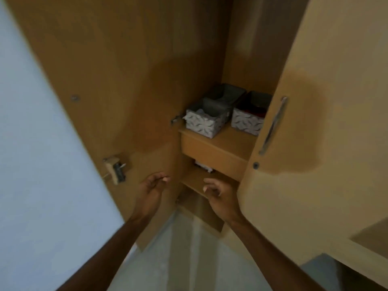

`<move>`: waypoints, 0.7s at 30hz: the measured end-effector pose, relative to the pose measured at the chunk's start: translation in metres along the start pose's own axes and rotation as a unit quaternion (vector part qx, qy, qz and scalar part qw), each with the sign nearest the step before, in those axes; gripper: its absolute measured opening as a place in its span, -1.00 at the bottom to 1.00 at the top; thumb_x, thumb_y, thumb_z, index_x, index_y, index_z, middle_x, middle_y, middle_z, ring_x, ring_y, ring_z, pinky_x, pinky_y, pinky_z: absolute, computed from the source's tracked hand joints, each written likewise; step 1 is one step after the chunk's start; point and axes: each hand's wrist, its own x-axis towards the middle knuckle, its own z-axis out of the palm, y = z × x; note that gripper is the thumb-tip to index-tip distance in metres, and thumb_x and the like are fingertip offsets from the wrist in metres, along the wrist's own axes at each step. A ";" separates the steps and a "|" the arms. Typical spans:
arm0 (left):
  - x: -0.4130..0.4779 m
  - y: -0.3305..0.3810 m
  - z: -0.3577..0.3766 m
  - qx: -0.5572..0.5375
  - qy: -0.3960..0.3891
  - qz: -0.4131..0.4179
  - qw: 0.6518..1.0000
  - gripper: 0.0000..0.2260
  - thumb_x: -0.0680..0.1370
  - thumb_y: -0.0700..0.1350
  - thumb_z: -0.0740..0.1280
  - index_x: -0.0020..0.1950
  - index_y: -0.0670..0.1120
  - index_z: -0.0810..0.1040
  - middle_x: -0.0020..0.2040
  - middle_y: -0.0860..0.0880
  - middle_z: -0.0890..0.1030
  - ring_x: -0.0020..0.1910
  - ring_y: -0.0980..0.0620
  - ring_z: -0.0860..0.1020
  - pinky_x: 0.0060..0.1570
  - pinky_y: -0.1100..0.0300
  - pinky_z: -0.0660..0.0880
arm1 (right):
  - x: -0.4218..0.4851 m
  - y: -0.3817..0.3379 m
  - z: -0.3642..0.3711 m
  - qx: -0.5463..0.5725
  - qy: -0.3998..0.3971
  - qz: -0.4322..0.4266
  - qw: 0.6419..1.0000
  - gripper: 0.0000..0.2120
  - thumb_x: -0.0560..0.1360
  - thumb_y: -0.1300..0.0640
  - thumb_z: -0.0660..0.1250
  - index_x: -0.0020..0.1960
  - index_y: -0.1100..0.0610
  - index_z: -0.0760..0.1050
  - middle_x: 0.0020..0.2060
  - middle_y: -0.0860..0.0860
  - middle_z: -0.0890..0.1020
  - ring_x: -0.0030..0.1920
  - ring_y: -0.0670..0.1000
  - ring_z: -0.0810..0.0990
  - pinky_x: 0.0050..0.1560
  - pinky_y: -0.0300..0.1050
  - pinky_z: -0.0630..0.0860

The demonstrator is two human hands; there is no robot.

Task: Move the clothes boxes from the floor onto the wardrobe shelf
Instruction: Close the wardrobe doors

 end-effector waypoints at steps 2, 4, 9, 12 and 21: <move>-0.017 0.002 -0.037 0.012 0.043 0.003 0.999 -0.83 0.55 -0.18 0.35 0.13 -0.11 0.62 0.08 -0.07 0.68 0.08 -0.04 0.63 -0.07 0.28 0.44 | -0.003 -0.010 0.035 0.013 -0.028 -0.007 0.999 -0.77 0.52 0.12 0.33 0.17 0.01 0.58 -0.09 -0.15 0.65 -0.06 -0.21 0.60 -0.05 -0.34 0.51; -0.030 0.009 -0.067 0.020 0.090 0.017 0.996 -0.83 0.56 -0.21 0.34 0.12 -0.14 0.62 0.06 -0.09 0.68 0.06 -0.05 0.63 -0.10 0.32 0.45 | -0.005 -0.026 0.066 0.017 -0.056 -0.022 0.998 -0.76 0.51 0.10 0.34 0.17 0.00 0.58 -0.09 -0.12 0.66 -0.07 -0.18 0.61 -0.01 -0.22 0.56; -0.040 0.039 -0.138 0.054 0.157 0.060 0.984 -0.82 0.58 -0.20 0.30 0.16 -0.10 0.60 0.06 -0.05 0.68 0.05 0.06 0.62 -0.07 0.30 0.45 | 0.005 -0.085 0.131 0.022 -0.122 -0.086 0.989 -0.73 0.50 0.05 0.31 0.19 0.00 0.56 -0.05 -0.06 0.67 -0.08 -0.09 0.63 -0.11 -0.17 0.55; -0.017 0.067 -0.172 0.086 0.168 0.094 0.978 -0.75 0.59 -0.12 0.30 0.27 -0.09 0.55 0.16 -0.02 0.64 0.13 0.09 0.59 0.05 0.23 0.47 | 0.019 -0.125 0.157 0.027 -0.122 -0.123 0.985 -0.72 0.52 0.04 0.31 0.22 0.00 0.54 0.03 -0.08 0.66 0.01 -0.10 0.62 0.00 -0.18 0.59; 0.068 0.133 -0.193 0.083 0.116 0.143 0.979 -0.74 0.64 0.01 0.19 0.28 -0.03 0.46 0.20 0.04 0.54 0.18 0.02 0.51 0.16 0.08 0.43 | 0.047 -0.192 0.187 0.020 -0.044 -0.156 0.987 -0.70 0.54 0.05 0.31 0.26 -0.01 0.51 0.05 -0.14 0.62 0.04 -0.17 0.58 -0.01 -0.28 0.55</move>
